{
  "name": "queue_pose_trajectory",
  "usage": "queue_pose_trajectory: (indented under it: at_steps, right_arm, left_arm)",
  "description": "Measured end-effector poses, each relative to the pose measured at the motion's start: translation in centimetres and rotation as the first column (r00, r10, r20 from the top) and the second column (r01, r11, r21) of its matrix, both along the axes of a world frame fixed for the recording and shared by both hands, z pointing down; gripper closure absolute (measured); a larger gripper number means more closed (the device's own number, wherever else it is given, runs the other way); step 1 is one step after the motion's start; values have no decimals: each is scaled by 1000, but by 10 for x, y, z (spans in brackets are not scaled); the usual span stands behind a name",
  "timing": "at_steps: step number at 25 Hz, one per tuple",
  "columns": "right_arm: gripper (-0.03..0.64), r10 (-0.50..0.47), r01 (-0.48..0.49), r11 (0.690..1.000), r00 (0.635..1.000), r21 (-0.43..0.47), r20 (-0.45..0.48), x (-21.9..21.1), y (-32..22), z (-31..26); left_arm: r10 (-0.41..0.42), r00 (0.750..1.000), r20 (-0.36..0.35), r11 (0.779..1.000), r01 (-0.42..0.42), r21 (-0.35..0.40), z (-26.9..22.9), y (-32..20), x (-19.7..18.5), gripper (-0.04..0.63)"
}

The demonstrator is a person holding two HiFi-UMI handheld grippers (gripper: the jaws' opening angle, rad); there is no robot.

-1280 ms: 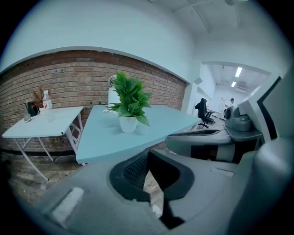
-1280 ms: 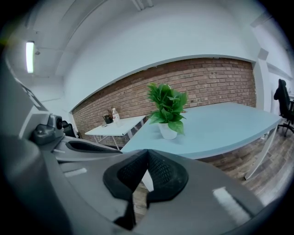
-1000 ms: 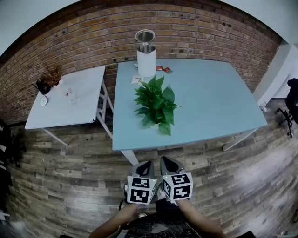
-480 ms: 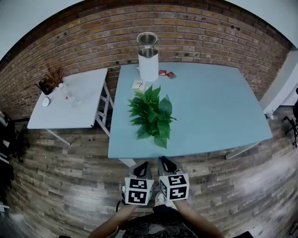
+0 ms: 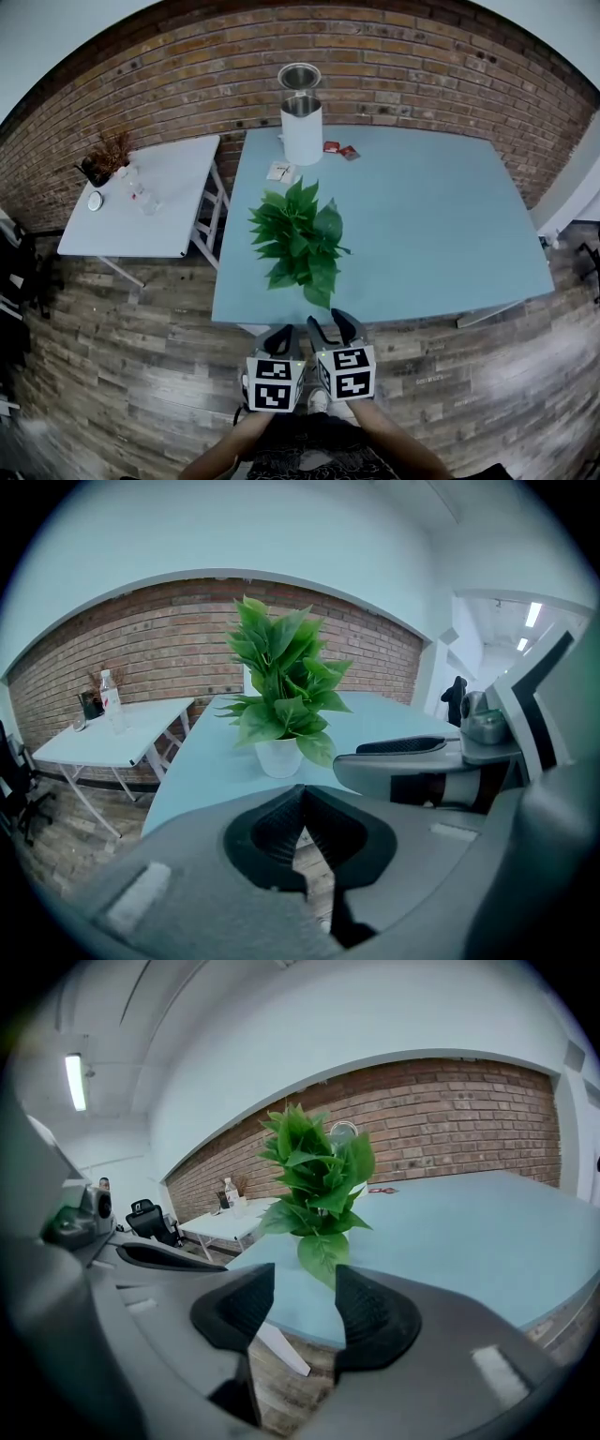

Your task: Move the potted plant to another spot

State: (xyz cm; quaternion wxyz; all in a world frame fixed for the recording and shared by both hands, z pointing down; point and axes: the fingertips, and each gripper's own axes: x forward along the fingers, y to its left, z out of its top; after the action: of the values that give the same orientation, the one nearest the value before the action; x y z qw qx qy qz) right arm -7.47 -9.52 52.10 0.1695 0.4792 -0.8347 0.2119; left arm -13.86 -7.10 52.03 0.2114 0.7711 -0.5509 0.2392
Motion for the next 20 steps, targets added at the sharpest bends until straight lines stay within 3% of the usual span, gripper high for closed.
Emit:
queue_pose_trajectory:
  at_steps: [7, 20]
  right_arm:
    - [351, -22, 22, 1000, 1000, 1, -22, -2, -16, 6]
    - [254, 10, -14, 999, 996, -44, -85, -18, -57, 32]
  left_arm:
    - [2, 1000, -3, 1000, -2, -1, 2, -13, 1, 598]
    - [20, 1000, -18, 1000, -20, -2, 3, -54, -22, 597]
